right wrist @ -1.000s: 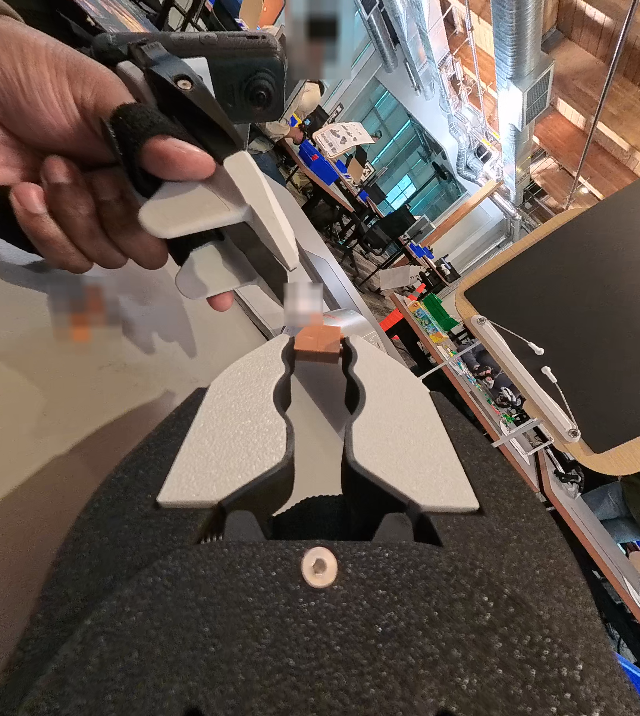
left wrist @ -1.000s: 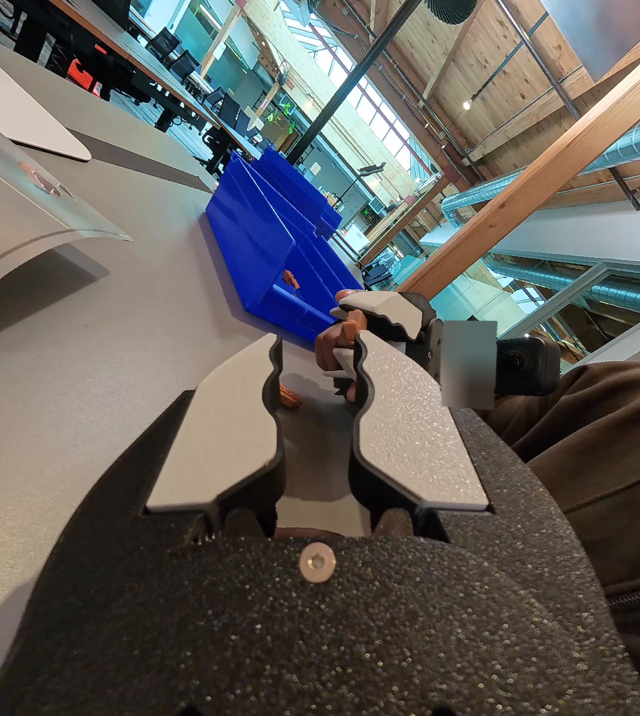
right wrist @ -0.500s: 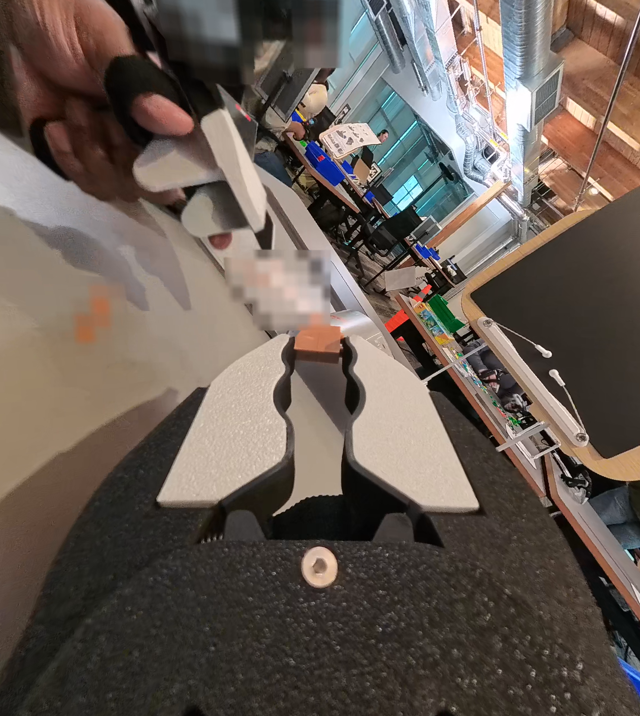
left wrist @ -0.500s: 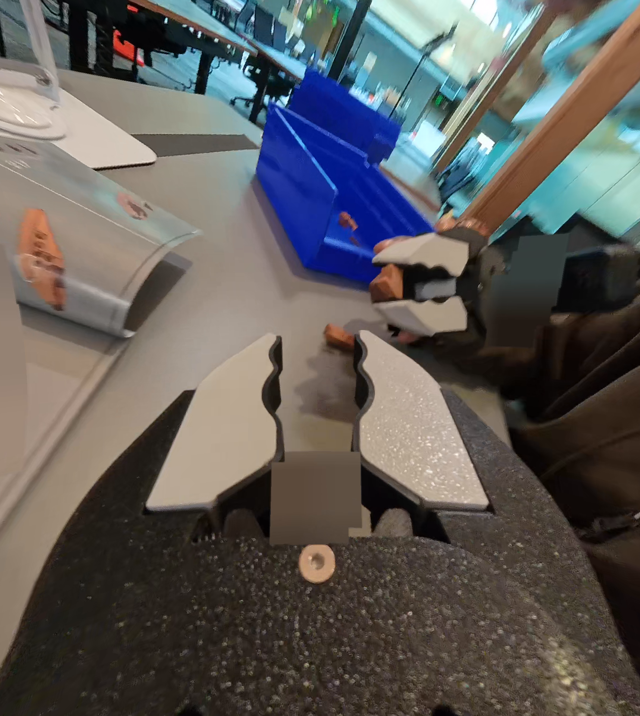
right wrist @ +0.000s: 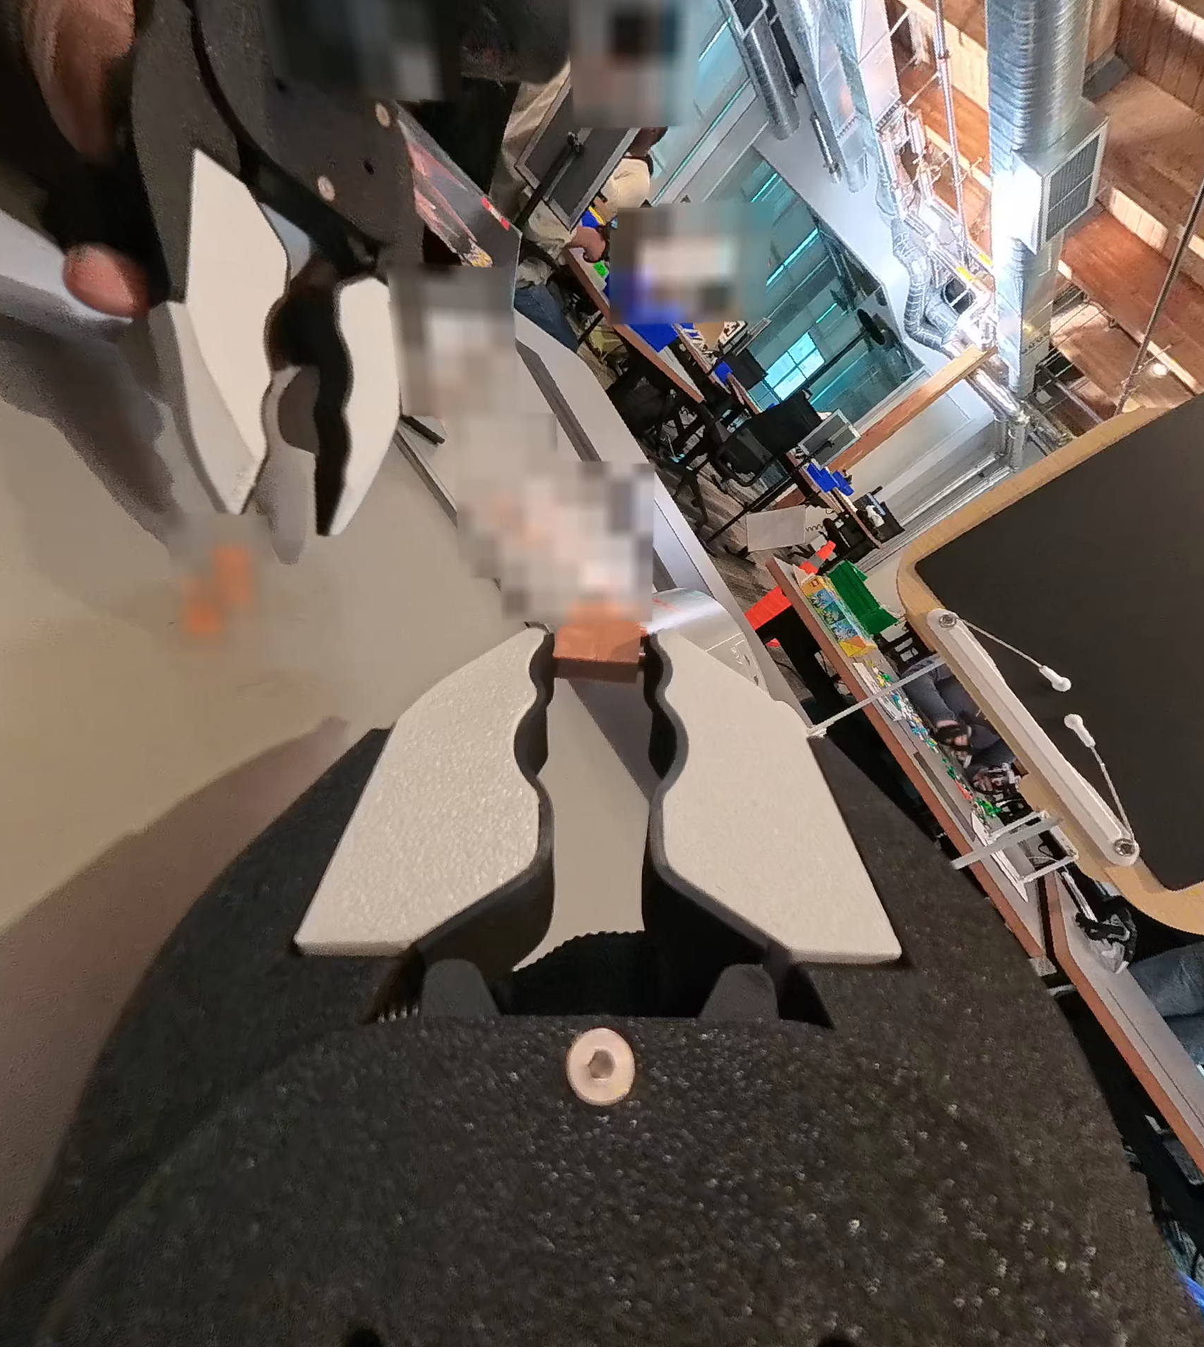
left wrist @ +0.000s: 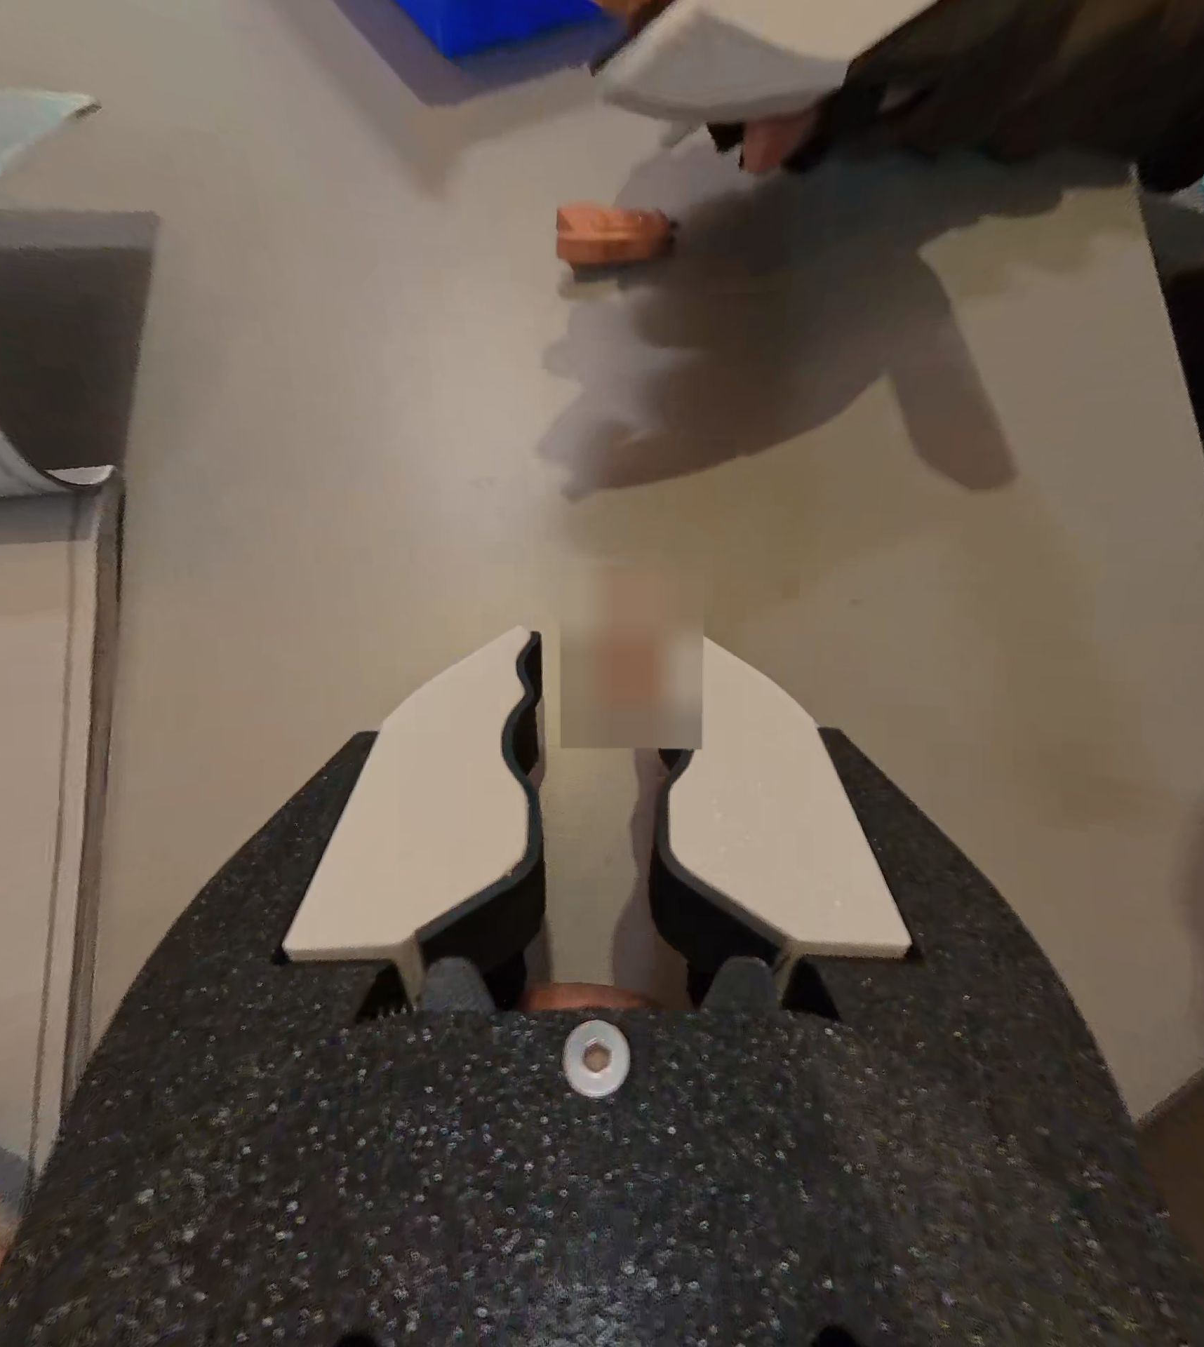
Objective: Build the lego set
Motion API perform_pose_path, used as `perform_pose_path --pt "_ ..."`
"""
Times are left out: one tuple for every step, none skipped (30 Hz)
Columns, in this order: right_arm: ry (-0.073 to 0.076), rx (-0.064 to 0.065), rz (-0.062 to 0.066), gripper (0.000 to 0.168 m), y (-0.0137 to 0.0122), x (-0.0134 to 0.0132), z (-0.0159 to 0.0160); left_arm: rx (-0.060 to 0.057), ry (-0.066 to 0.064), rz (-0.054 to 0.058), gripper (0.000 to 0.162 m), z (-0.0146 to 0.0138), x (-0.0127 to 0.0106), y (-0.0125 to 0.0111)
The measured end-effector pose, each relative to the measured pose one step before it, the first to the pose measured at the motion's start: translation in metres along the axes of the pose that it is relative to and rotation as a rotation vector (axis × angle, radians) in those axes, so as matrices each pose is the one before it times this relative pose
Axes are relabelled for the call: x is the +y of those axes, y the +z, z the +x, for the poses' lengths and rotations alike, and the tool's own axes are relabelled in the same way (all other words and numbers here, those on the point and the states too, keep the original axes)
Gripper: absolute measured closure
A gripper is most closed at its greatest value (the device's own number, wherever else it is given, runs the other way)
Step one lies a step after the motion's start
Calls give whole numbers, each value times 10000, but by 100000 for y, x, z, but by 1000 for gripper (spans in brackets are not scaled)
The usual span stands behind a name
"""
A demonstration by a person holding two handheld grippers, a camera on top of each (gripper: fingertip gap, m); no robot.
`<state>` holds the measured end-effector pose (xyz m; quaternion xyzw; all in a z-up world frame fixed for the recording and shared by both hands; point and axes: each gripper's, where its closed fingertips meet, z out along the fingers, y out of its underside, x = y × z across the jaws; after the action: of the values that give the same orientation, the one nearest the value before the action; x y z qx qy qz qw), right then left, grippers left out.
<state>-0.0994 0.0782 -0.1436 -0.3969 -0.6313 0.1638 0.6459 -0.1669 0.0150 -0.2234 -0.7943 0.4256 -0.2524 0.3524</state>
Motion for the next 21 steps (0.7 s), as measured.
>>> perform_pose_path --pt "-12 -8 -19 145 -8 59 36 -50 79 -110 132 -74 105 231" --pt "-2 4 -12 145 -44 46 121 -160 37 118 131 -280 -267 133" --pt "29 20 -4 145 -67 44 196 -78 -81 449 130 -226 -826 82" --pt "62 30 32 145 -65 3 218 99 -258 755 130 12 -1404 156" --pt "89 9 44 145 -46 -2 143 262 -393 926 130 268 -1664 289" --pt "73 5 11 145 -1 44 47 223 -507 894 130 208 -1551 469" --pt "-12 4 7 145 25 24 -51 257 -568 716 130 235 -1212 637" --pt "-95 6 1 145 34 3 -109 331 -557 535 130 380 -827 711" --pt "-128 15 2 145 36 -36 -127 291 -500 355 130 338 -432 738" --pt "-113 26 22 145 11 -98 -105 279 -403 260 130 323 -197 686" --pt "-80 11 44 145 -1 -136 -114 206 -356 226 129 191 -103 565" --pt "-46 8 54 145 -8 -153 -90 141 -366 196 129 69 -69 450" --pt "-28 6 44 145 4 -124 -85 118 -365 196 129 -3 -113 316" --pt "-41 -7 15 145 21 -60 -105 90 -336 264 129 -44 -277 171" --pt "-67 -7 -4 145 30 -14 -117 120 -248 287 129 87 -375 52" --pt "-93 6 -7 145 36 -7 -104 134 -161 261 129 166 -338 -28" --pt "-70 23 2 145 17 -19 -59 21 -89 99 130 21 -106 1" --pt "-12 -5 22 145 27 -57 -78 -26 1 -61 131 -31 122 64" --pt "20 -29 19 145 19 -51 -103 45 -5 -9 132 103 56 98" --pt "17 39 3 145 8 -30 -13 100 -53 76 134 176 -43 89" --pt "1 83 -4 145 -5 12 87 103 -100 111 137 127 -92 56"
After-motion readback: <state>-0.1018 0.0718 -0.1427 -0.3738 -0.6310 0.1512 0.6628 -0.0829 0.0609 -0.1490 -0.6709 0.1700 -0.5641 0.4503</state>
